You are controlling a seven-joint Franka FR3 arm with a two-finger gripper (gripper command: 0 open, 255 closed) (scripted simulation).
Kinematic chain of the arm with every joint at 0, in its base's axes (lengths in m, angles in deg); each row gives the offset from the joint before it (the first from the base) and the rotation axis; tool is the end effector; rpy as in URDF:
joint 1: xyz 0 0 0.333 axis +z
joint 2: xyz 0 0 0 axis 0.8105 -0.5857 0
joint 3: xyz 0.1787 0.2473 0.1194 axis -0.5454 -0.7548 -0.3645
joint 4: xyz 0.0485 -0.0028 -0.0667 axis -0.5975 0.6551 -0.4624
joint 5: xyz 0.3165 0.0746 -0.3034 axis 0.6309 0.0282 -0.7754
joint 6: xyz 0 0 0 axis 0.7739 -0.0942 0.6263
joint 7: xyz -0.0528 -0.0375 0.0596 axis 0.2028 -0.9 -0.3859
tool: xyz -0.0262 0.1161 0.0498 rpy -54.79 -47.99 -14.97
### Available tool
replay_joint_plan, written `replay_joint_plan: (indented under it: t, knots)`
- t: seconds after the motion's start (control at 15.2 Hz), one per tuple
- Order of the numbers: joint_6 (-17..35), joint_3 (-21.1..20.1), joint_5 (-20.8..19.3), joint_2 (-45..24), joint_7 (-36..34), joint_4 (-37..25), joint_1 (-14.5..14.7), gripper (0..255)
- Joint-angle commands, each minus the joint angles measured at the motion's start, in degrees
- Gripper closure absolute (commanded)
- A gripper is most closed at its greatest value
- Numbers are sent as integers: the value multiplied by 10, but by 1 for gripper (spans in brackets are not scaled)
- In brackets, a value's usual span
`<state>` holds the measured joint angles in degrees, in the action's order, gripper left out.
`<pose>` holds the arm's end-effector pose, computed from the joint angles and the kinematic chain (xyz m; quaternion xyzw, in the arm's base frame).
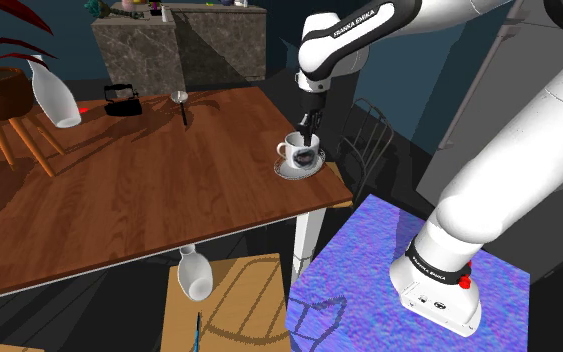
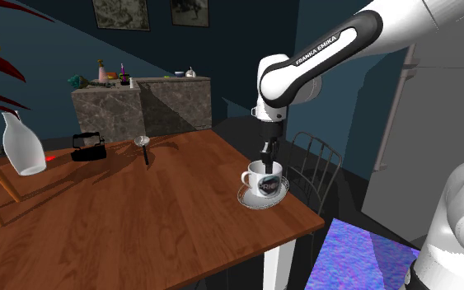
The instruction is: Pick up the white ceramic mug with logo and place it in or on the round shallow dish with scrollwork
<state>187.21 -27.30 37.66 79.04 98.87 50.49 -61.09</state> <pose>0.4976 -0.0797 0.3493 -0.9958 -0.0805 0.0326 0.0285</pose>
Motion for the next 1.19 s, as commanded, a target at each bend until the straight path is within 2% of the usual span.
replay_joint_plan:
  t: [0.0, 0.33, 0.59, 1.12]
  knots:
    - [0, 0, 0, 0, 0, 0, 0, 0]
    - [0, 0, 0, 0, 0, 0, 0, 0]
    - [-76, 1, -3, 24, -2, -52, -1, 0]
    - [-76, 1, -3, 24, -2, -52, -1, 0]
